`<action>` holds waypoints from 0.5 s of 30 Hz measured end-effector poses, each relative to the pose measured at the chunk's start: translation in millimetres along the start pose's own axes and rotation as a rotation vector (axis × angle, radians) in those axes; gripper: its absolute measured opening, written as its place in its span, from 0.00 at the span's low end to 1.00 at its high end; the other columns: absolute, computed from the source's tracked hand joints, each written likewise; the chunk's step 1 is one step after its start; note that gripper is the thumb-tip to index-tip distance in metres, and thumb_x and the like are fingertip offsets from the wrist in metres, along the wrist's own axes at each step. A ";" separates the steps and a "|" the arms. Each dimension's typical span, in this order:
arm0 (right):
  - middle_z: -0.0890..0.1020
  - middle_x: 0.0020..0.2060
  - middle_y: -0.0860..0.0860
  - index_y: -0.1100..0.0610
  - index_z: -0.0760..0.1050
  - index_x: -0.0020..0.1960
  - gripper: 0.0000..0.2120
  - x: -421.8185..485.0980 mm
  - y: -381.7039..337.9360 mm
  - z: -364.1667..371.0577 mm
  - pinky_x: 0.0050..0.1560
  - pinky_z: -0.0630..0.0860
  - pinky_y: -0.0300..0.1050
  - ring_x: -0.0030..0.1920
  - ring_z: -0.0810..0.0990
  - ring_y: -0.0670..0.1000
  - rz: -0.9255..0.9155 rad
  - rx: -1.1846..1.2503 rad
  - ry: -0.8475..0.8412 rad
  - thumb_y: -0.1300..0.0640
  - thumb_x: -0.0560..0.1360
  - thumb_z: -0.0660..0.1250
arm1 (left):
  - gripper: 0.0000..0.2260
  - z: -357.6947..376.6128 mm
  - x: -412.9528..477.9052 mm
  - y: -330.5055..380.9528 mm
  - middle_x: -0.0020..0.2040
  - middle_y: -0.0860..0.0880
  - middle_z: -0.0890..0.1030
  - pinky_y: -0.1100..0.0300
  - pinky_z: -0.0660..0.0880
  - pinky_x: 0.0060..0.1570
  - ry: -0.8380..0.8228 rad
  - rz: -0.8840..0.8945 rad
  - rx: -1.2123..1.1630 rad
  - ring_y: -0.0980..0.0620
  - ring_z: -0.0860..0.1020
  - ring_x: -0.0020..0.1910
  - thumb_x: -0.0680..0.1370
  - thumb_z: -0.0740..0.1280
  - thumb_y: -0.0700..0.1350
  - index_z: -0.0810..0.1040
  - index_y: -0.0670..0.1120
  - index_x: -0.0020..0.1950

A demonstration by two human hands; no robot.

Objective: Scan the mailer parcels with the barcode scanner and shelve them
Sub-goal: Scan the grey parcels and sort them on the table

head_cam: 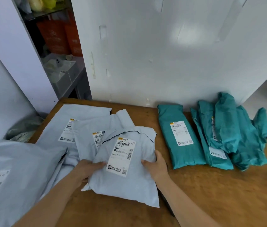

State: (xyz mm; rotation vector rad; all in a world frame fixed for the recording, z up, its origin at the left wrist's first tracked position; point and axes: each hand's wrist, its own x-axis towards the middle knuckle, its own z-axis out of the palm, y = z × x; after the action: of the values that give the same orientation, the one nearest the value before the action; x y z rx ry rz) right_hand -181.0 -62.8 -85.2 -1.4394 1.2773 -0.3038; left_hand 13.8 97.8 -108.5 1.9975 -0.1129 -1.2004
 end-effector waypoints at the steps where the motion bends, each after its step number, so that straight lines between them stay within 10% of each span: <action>1: 0.73 0.64 0.50 0.58 0.68 0.69 0.25 -4.1 4.2 -3.8 0.64 0.69 0.44 0.67 0.72 0.54 -0.090 -0.117 0.074 0.58 0.74 0.71 | 0.28 1.6 -3.2 -0.9 0.48 0.40 0.83 0.53 0.80 0.42 -0.013 0.020 0.035 0.44 0.81 0.43 0.63 0.78 0.55 0.78 0.36 0.52; 5: 0.73 0.64 0.56 0.58 0.66 0.72 0.30 -18.6 39.0 -29.7 0.66 0.68 0.47 0.66 0.71 0.56 -0.090 -0.353 0.265 0.58 0.72 0.71 | 0.26 8.9 -5.9 -17.8 0.56 0.42 0.81 0.48 0.77 0.56 -0.051 0.026 -0.096 0.44 0.81 0.52 0.71 0.74 0.50 0.74 0.37 0.62; 8: 0.74 0.64 0.59 0.57 0.61 0.74 0.37 -29.4 78.3 -39.5 0.63 0.72 0.53 0.63 0.73 0.60 0.141 -0.463 0.077 0.55 0.68 0.69 | 0.28 13.8 -8.8 -24.7 0.59 0.42 0.79 0.50 0.78 0.53 -0.012 0.022 -0.137 0.44 0.79 0.54 0.72 0.72 0.51 0.69 0.37 0.66; 15: 0.79 0.48 0.56 0.58 0.64 0.65 0.22 -45.8 88.7 -33.6 0.51 0.76 0.51 0.48 0.79 0.57 0.169 -0.463 0.162 0.59 0.73 0.63 | 0.25 18.8 -11.7 -26.7 0.63 0.42 0.78 0.49 0.75 0.61 -0.101 0.053 -0.196 0.43 0.77 0.59 0.75 0.69 0.49 0.68 0.40 0.68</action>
State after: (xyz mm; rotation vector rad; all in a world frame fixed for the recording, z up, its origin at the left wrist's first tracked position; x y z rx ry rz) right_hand -270.0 -24.7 -126.6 -1.7027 1.6666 -0.0071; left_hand -15.3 110.5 -122.4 1.7549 -0.0942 -1.2295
